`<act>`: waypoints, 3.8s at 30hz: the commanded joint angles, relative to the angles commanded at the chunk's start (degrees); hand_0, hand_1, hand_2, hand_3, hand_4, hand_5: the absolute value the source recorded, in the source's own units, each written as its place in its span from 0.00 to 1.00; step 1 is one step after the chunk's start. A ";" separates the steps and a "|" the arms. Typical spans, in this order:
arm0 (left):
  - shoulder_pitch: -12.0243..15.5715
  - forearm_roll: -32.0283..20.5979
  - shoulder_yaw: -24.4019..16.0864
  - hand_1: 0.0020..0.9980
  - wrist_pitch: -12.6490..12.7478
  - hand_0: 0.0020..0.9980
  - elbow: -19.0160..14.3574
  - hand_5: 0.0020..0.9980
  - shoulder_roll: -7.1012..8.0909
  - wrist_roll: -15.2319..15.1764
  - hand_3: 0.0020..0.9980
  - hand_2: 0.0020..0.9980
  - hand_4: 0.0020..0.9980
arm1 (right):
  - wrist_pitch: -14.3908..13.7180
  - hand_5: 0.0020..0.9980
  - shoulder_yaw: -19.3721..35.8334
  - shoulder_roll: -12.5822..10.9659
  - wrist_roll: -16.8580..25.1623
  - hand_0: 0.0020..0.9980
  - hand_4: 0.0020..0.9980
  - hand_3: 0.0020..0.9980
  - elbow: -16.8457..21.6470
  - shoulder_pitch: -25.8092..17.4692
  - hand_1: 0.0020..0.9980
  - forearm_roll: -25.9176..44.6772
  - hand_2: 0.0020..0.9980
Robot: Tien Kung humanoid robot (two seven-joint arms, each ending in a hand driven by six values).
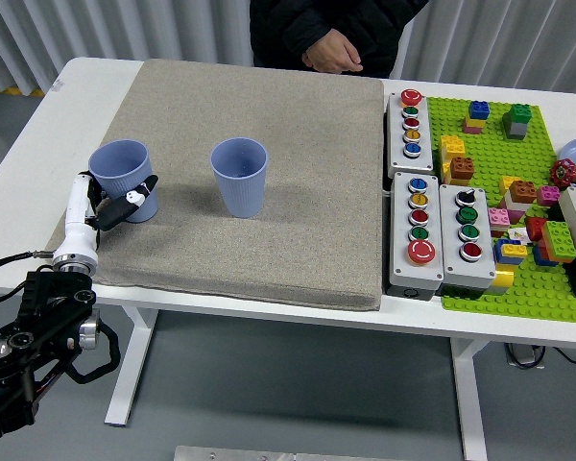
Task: Pick cup pour cup place
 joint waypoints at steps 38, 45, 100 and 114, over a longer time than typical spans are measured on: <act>2.60 5.27 -2.85 0.70 -2.98 0.69 -1.04 0.37 -0.25 0.23 0.85 0.77 0.91 | -0.04 0.41 -0.02 -0.02 -0.08 0.72 0.13 0.63 0.00 0.17 0.68 -0.09 0.68; 2.95 6.21 -3.08 0.72 -3.26 0.70 -1.38 0.38 -0.16 0.57 0.85 0.78 0.92 | -0.02 0.41 -0.16 -0.03 -0.11 0.72 0.13 0.63 0.00 0.28 0.68 -0.02 0.68; 16.62 18.38 -17.90 1.00 -10.93 1.00 -17.58 0.60 3.98 5.94 1.00 1.00 1.00 | -0.08 0.38 -0.07 -0.23 -0.03 0.72 0.14 0.63 0.00 0.00 0.68 -0.24 0.68; 16.64 5.40 -26.84 1.00 -13.81 1.00 -24.35 1.00 4.92 10.24 1.00 1.00 0.84 | -0.21 0.37 -0.41 -0.34 0.06 0.72 0.14 0.63 0.00 0.13 0.68 0.19 0.68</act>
